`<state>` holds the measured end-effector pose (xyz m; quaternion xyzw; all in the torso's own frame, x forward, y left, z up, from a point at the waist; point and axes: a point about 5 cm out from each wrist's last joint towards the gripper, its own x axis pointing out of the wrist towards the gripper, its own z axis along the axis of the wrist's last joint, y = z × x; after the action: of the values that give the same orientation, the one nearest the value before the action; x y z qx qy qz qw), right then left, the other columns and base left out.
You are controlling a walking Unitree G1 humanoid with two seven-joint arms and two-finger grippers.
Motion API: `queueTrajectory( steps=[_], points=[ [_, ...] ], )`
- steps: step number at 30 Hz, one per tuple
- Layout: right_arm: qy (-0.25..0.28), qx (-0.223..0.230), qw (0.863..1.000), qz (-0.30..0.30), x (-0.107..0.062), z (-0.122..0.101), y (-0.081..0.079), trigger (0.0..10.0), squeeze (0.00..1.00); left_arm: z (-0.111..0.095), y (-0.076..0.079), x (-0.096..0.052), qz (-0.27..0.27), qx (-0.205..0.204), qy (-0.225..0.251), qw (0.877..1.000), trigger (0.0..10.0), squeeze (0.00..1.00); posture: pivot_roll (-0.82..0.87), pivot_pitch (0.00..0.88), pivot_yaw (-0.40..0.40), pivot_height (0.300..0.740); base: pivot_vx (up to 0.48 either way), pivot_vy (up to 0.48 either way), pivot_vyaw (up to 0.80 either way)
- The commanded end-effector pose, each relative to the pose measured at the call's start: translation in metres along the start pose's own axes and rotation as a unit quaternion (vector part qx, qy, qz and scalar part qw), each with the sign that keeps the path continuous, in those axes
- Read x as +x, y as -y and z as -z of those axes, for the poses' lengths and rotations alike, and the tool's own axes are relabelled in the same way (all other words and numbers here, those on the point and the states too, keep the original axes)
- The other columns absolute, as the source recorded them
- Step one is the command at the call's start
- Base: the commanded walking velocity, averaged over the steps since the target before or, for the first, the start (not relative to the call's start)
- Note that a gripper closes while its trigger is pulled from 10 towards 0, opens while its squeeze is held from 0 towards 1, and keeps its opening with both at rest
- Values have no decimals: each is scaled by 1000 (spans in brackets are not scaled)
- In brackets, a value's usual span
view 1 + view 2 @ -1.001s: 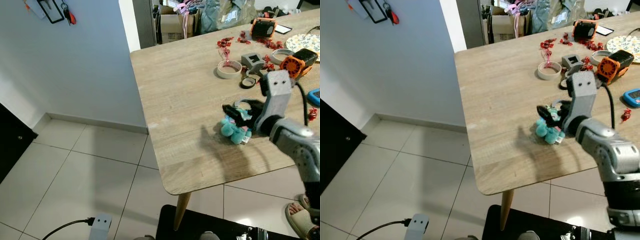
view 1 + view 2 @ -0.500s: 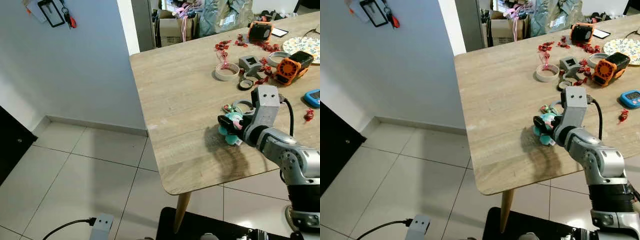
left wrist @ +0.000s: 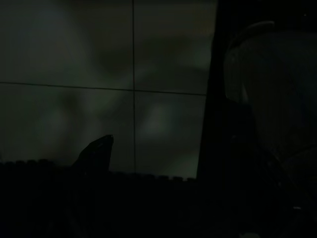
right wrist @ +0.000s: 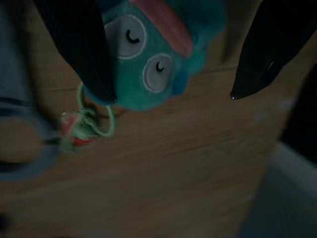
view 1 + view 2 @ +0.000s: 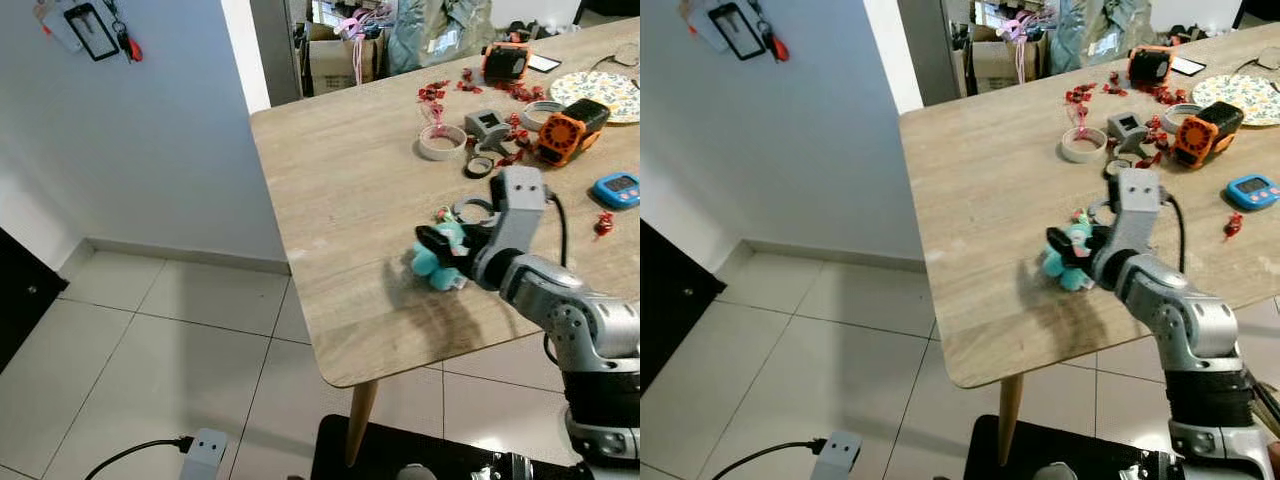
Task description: Hang keys on a hook
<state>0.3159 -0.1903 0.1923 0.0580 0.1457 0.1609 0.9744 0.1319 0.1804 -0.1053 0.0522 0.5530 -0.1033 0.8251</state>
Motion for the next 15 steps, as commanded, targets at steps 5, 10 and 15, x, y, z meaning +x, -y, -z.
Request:
queueTrajectory(
  steps=[5,10,15],
  points=[
    [36,-81,995,55,-4,-18,8,10000,0,18,3,-2,17,17,-36,999,10000,0,-196,161,139,740,0,0,0],
    [45,-117,985,115,-12,-33,24,10000,0,19,4,-2,20,25,-38,999,10000,0,-196,166,137,740,0,0,0],
    [24,-115,981,152,-18,-32,38,10000,0,20,4,-2,22,28,-39,999,10000,0,-199,171,139,740,0,0,0]
  ],
)
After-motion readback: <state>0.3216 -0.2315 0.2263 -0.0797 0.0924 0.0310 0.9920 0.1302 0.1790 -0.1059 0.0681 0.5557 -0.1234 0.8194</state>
